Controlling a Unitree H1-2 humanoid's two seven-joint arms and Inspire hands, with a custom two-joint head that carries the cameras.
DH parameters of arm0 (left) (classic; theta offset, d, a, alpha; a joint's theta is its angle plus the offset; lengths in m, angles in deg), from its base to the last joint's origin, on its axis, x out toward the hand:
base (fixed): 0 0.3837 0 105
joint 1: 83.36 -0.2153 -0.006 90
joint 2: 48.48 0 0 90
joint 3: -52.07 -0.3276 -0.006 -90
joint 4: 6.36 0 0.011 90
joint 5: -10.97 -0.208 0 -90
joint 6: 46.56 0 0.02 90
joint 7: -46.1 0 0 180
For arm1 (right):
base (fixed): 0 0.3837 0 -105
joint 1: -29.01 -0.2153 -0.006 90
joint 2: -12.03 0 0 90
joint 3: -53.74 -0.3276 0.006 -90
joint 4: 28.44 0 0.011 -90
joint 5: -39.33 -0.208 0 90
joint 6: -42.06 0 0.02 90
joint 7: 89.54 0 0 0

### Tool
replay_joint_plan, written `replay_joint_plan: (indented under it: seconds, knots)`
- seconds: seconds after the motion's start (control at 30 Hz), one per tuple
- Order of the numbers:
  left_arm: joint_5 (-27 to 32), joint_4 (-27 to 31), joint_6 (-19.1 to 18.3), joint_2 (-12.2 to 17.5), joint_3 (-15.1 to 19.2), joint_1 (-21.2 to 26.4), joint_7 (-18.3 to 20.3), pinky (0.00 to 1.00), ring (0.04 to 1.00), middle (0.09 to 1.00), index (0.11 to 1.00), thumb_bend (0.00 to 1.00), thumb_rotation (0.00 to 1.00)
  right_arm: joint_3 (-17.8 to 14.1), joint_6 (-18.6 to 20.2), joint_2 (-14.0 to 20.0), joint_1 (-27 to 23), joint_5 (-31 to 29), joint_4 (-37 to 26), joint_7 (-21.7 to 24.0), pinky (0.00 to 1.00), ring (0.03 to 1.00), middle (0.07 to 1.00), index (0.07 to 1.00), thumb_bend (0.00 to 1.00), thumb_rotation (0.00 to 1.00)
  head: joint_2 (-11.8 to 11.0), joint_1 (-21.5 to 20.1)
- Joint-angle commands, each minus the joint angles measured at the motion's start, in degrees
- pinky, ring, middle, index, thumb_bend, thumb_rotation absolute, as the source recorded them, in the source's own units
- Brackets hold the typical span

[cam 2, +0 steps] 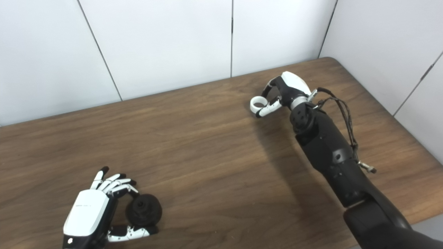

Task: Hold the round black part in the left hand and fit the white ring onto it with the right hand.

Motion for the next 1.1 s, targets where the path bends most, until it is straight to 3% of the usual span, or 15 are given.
replay_joint_plan:
  seconds: [0.0, 0.43, 0.7, 1.07]
  knots:
    - [-2.0, -0.7, -1.3, 1.2, 0.0, -1.4, 1.7, 1.00, 0.842, 0.739, 0.483, 0.52, 0.06, 0.0, -0.1, 2.1, -2.0, 0.7, -3.4, 0.9, 1.00, 1.000, 0.855, 0.486, 0.52, 0.13, 0.0, 0.1]
    - [-3.5, -1.0, -1.7, 0.1, -0.9, -1.5, 1.4, 1.00, 0.840, 0.739, 0.483, 0.52, 0.06, 4.0, -0.3, 0.4, -0.7, 2.8, -15.9, 7.2, 1.00, 0.986, 0.838, 0.483, 0.52, 0.13, 0.3, 3.2]
    - [-4.6, -0.5, -2.9, -1.0, -1.4, -1.7, 2.4, 1.00, 0.852, 0.749, 0.483, 0.52, 0.06, 5.2, 0.1, -3.8, 0.3, 6.0, -26.1, 16.1, 1.00, 1.000, 0.828, 0.483, 0.52, 0.13, 0.7, 4.8]
    - [-5.7, -0.3, -3.8, -2.3, -2.4, -1.7, 1.2, 1.00, 0.851, 0.747, 0.484, 0.53, 0.06, 8.1, -0.5, -8.4, 2.1, 7.3, -34.1, 21.5, 1.00, 0.999, 0.851, 0.483, 0.52, 0.13, 1.8, 10.2]
